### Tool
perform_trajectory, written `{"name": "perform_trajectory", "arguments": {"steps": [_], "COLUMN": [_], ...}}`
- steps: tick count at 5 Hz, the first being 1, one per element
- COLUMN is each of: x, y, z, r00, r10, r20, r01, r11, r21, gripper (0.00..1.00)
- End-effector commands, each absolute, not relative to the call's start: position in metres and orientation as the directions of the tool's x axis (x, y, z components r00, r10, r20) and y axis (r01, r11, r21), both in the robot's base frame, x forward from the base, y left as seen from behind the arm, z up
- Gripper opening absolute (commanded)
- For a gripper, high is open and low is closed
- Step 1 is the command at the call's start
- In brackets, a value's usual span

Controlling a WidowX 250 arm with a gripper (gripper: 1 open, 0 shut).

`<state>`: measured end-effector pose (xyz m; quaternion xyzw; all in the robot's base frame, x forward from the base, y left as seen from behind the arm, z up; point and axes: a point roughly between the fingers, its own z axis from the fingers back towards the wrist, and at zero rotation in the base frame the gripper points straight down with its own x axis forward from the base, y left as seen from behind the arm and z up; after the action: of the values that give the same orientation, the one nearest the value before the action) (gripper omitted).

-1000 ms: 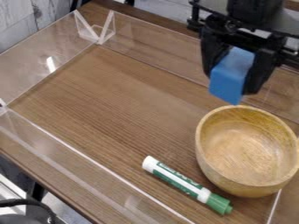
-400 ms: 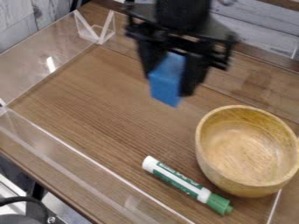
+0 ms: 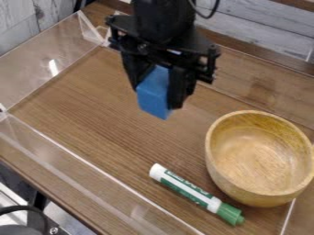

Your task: Remove the blue block from inside the brown bowl and put it on the table

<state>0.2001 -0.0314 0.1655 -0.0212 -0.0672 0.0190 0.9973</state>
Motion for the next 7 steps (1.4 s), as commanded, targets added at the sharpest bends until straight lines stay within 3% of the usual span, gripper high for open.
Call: {"name": "perform_trajectory", "arguments": {"steps": [1,4,7], "x": [0.203,0.206,0.216], "y": [-0.031,-0.032,-0.025], "z": [0.165,0.124,0.117], "r00": [0.985,0.982,0.982], "r10": [0.048,0.051,0.074], "r20": [0.168,0.181,0.176], "r01": [-0.042,-0.048,-0.072], "r11": [0.998,0.999,0.997], "r21": [-0.039,-0.017,-0.015], "gripper": [0.0,0.0,0.0]}}
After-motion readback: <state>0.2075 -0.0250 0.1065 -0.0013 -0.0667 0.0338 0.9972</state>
